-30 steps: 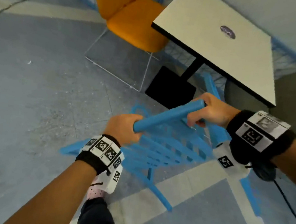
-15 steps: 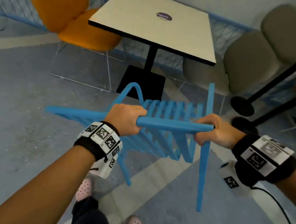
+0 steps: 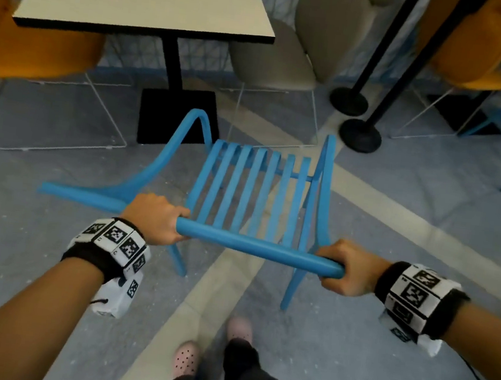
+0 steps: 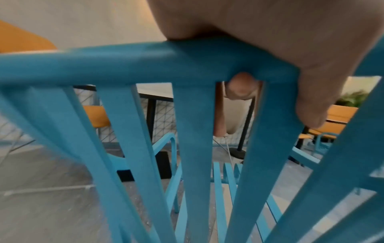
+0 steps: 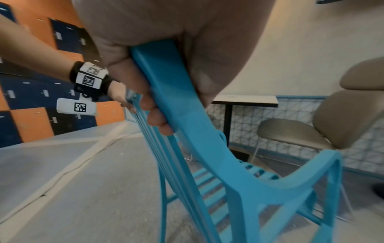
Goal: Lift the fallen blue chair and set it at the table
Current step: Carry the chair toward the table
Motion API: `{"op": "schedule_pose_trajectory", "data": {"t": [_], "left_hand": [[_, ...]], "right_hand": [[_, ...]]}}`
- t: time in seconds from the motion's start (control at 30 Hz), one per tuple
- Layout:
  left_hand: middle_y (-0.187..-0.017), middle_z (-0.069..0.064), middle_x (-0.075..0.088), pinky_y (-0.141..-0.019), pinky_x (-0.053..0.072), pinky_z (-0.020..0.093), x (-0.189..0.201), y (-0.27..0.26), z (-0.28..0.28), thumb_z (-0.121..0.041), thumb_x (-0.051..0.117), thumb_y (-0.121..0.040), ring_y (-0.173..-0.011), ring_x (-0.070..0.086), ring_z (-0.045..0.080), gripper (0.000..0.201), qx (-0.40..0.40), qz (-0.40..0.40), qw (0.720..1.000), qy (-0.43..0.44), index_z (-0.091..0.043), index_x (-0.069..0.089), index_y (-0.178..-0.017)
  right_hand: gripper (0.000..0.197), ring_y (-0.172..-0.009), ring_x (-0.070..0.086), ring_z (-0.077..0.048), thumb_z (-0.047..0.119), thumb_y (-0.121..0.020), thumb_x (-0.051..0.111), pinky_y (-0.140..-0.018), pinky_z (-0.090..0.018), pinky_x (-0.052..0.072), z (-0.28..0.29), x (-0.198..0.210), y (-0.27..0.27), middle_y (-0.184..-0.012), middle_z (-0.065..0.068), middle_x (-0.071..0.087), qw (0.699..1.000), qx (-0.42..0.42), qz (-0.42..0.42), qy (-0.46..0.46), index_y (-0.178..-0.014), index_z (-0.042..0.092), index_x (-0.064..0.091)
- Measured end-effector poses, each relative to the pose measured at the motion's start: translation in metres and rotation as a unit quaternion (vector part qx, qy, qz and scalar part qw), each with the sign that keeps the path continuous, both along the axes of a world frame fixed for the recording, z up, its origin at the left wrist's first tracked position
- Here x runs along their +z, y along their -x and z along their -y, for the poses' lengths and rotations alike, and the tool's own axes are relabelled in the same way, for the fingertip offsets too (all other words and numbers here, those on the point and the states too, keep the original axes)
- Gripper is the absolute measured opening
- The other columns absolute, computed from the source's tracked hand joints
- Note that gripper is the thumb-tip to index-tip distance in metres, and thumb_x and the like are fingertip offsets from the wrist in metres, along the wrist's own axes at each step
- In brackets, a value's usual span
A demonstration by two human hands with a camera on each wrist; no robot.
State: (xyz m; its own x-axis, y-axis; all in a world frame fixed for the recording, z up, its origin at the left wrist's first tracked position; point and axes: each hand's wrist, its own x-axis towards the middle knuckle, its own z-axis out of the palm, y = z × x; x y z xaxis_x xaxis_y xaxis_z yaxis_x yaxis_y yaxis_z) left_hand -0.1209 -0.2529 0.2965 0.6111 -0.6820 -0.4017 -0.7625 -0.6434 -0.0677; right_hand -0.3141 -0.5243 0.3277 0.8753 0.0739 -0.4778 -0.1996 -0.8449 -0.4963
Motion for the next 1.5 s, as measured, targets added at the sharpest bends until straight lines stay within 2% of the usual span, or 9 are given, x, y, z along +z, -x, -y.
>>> {"op": "schedule_pose_trajectory", "data": {"t": [0.17, 0.3, 0.5, 0.6, 0.7, 0.8, 1.2, 1.33, 1.5], "left_hand": [[-0.055, -0.002, 0.046, -0.067, 0.048, 0.035, -0.003, 0.029, 0.026, -0.056, 0.048, -0.085, -0.068, 0.049, 0.025, 0.037, -0.043, -0.007, 0.999, -0.011, -0.024, 0.059, -0.101], [-0.096, 0.013, 0.072, -0.076, 0.051, 0.037, -0.016, 0.064, 0.055, -0.050, 0.050, -0.086, -0.093, 0.064, 0.034, 0.036, -0.092, -0.017, 0.996, 0.010, -0.021, 0.058, -0.105], [-0.099, 0.012, 0.071, -0.077, 0.050, 0.037, -0.024, 0.082, 0.070, -0.043, 0.052, -0.087, -0.095, 0.063, 0.033, 0.032, -0.099, -0.035, 0.994, 0.014, -0.017, 0.059, -0.103], [-0.107, 0.009, 0.066, -0.081, 0.049, 0.039, -0.021, 0.081, 0.068, -0.035, 0.058, -0.085, -0.102, 0.059, 0.030, 0.027, -0.062, -0.093, 0.992, 0.049, -0.015, 0.061, -0.102], [-0.114, 0.004, 0.061, -0.086, 0.049, 0.041, -0.020, 0.076, 0.053, -0.035, 0.066, -0.078, -0.110, 0.055, 0.026, 0.034, -0.007, -0.094, 0.991, 0.094, -0.021, 0.060, -0.109], [-0.120, -0.001, 0.061, -0.087, 0.049, 0.040, -0.020, 0.061, 0.035, -0.049, 0.067, -0.073, -0.110, 0.058, 0.025, 0.047, 0.056, -0.017, 0.996, 0.063, -0.028, 0.056, -0.114], [-0.088, 0.009, 0.073, -0.069, 0.050, 0.034, -0.015, 0.078, 0.011, -0.051, 0.063, -0.074, -0.084, 0.067, 0.032, 0.038, 0.092, 0.024, 0.995, 0.038, -0.014, 0.068, -0.080], [-0.055, 0.005, 0.071, -0.045, 0.048, 0.026, -0.020, 0.103, -0.019, -0.053, 0.048, -0.061, -0.050, 0.068, 0.027, 0.045, 0.083, 0.005, 0.996, 0.037, -0.013, 0.067, -0.054], [-0.039, 0.000, 0.063, -0.034, 0.046, 0.023, -0.030, 0.105, -0.059, -0.056, 0.035, -0.049, -0.031, 0.060, 0.023, 0.050, 0.102, 0.012, 0.994, 0.036, -0.016, 0.064, -0.041]], "right_hand": [[0.031, -0.067, 0.062, -0.032, 0.018, -0.061, 0.048, -0.063, -0.036, 0.050, 0.010, -0.018, 0.040, -0.073, -0.021, 0.068, 0.997, -0.071, -0.015, 0.037, -0.078, -0.001, 0.064], [0.018, -0.068, 0.051, -0.021, 0.003, -0.067, 0.055, -0.062, -0.034, 0.044, 0.016, -0.036, 0.075, -0.072, -0.013, 0.056, 0.982, -0.122, -0.079, 0.117, -0.083, 0.002, 0.063], [0.034, -0.067, 0.052, -0.025, -0.007, -0.071, 0.054, -0.058, -0.027, 0.035, 0.023, -0.049, 0.097, -0.058, -0.003, 0.050, 0.975, -0.188, -0.059, 0.107, -0.057, 0.024, 0.048], [0.009, -0.090, 0.062, -0.034, 0.007, -0.078, 0.058, -0.066, -0.032, 0.040, 0.016, -0.050, 0.084, -0.087, -0.015, 0.062, 0.972, -0.161, -0.091, 0.141, -0.083, 0.014, 0.059], [0.046, -0.109, 0.054, -0.036, 0.028, -0.078, 0.065, -0.085, -0.043, 0.048, 0.001, -0.049, 0.068, -0.119, -0.017, 0.054, 0.966, -0.146, -0.091, 0.191, -0.116, 0.008, 0.048], [0.056, -0.110, 0.051, -0.034, 0.035, -0.077, 0.066, -0.089, -0.045, 0.047, -0.010, -0.051, 0.056, -0.124, -0.015, 0.047, 0.982, -0.129, -0.028, 0.139, -0.124, 0.013, 0.042], [0.021, -0.089, 0.065, -0.033, 0.034, -0.083, 0.057, -0.073, -0.037, 0.051, -0.031, -0.063, 0.066, -0.089, -0.009, 0.074, 0.979, -0.100, 0.037, 0.171, -0.101, 0.028, 0.064], [0.020, -0.050, 0.068, -0.026, 0.035, -0.055, 0.079, -0.042, -0.027, 0.051, -0.039, -0.066, 0.078, -0.050, -0.005, 0.070, 0.972, -0.049, 0.080, 0.215, -0.072, 0.030, 0.072], [0.025, -0.037, 0.061, -0.025, 0.043, -0.058, 0.048, -0.033, -0.026, 0.048, -0.057, -0.073, 0.064, -0.039, 0.000, 0.064, 0.973, -0.017, 0.106, 0.203, -0.064, 0.032, 0.069]]}}
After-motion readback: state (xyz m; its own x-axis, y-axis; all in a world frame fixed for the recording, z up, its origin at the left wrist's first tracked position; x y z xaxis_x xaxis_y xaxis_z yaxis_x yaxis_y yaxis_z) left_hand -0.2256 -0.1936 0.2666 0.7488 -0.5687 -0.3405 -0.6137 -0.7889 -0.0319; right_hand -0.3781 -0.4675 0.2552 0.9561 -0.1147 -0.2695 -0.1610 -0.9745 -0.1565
